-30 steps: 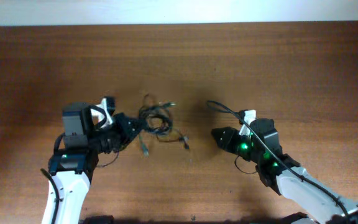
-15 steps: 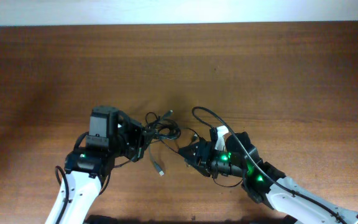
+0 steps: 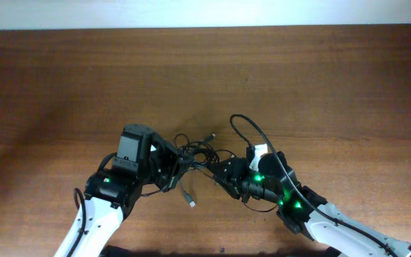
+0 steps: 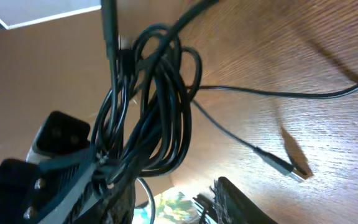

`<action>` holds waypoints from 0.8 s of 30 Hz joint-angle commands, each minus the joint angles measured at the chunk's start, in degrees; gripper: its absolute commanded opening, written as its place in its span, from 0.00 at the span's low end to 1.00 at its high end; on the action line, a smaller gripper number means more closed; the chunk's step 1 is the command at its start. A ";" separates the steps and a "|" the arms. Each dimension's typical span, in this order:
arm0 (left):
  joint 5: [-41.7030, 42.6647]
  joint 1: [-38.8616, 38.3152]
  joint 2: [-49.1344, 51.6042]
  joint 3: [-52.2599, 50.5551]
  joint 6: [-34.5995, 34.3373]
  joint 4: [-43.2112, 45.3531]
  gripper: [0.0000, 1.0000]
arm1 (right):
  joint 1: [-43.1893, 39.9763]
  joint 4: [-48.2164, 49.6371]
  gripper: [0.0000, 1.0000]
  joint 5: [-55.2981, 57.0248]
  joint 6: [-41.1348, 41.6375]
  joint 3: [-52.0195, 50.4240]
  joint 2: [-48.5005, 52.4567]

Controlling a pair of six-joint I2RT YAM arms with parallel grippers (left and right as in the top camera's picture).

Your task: Untangle cables

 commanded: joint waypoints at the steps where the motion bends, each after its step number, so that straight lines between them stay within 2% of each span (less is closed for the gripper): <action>1: 13.49 -1.05 -0.31 0.39 -3.74 0.28 0.00 | 0.35 -0.02 0.41 4.42 4.66 0.90 0.46; 7: 19.74 -1.05 -0.31 0.39 -15.82 0.26 0.01 | 0.31 0.28 0.37 7.72 11.96 0.90 0.46; 10: 21.38 -1.05 -0.28 0.39 -15.98 0.17 0.01 | 0.28 1.07 0.38 9.33 14.25 0.90 0.46; 14: 22.12 -1.05 -0.28 0.39 -15.96 0.13 0.01 | 0.28 6.78 0.38 8.98 14.91 0.90 0.44; 16: 20.17 -0.98 -0.28 0.39 -15.93 0.11 0.01 | 0.28 8.63 0.39 9.31 14.88 0.90 0.44; 17: 19.32 -0.98 -0.28 0.39 -15.65 0.13 0.00 | 0.28 8.61 0.48 10.25 14.84 0.90 0.44; 18: 17.84 -0.98 -0.28 0.39 -15.26 0.09 0.00 | 0.28 8.61 0.50 10.36 14.64 0.90 0.44; 21: 13.73 -0.98 0.87 0.39 -15.30 0.11 0.00 | 0.31 9.14 0.51 8.63 14.12 0.90 0.44; 24: 13.03 -0.79 4.37 0.39 -15.30 0.11 0.00 | 0.31 10.54 0.51 5.49 12.68 0.90 0.44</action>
